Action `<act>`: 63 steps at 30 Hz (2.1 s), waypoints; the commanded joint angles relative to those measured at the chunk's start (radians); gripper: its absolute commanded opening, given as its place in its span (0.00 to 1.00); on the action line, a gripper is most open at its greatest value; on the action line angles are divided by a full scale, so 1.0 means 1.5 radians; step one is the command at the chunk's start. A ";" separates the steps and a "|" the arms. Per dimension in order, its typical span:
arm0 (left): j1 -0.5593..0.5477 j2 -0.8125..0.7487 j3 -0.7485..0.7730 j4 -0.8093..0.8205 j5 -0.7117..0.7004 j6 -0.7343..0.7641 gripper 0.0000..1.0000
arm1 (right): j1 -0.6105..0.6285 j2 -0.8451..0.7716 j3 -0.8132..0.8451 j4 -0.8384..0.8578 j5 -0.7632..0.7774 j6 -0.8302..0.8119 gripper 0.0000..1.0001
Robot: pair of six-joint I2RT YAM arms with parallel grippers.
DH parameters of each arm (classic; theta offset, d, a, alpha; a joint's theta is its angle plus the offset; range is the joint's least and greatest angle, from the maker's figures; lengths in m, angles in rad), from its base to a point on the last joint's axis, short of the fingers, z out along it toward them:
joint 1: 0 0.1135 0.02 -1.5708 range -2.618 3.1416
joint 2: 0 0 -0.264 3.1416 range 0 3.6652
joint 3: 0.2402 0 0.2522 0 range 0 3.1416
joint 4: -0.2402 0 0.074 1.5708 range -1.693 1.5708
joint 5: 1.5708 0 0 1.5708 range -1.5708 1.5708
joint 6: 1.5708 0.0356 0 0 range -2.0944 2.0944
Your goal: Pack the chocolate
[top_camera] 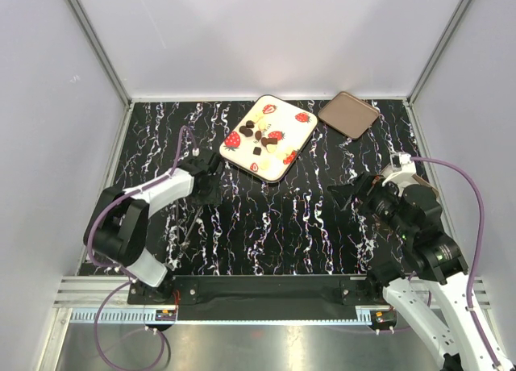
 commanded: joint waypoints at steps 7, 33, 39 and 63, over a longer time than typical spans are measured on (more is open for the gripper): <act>0.000 0.003 0.010 0.098 0.121 -0.001 0.48 | -0.003 -0.022 0.015 -0.008 0.008 -0.033 1.00; 0.023 -0.091 -0.011 -0.086 -0.070 0.057 0.99 | -0.004 -0.004 0.024 -0.007 -0.036 -0.017 1.00; 0.035 -0.060 -0.018 -0.061 -0.030 0.058 0.99 | -0.003 -0.011 0.035 -0.022 -0.032 -0.029 1.00; 0.065 0.003 -0.075 0.049 0.030 0.014 0.91 | -0.004 -0.026 0.027 -0.033 -0.023 -0.041 1.00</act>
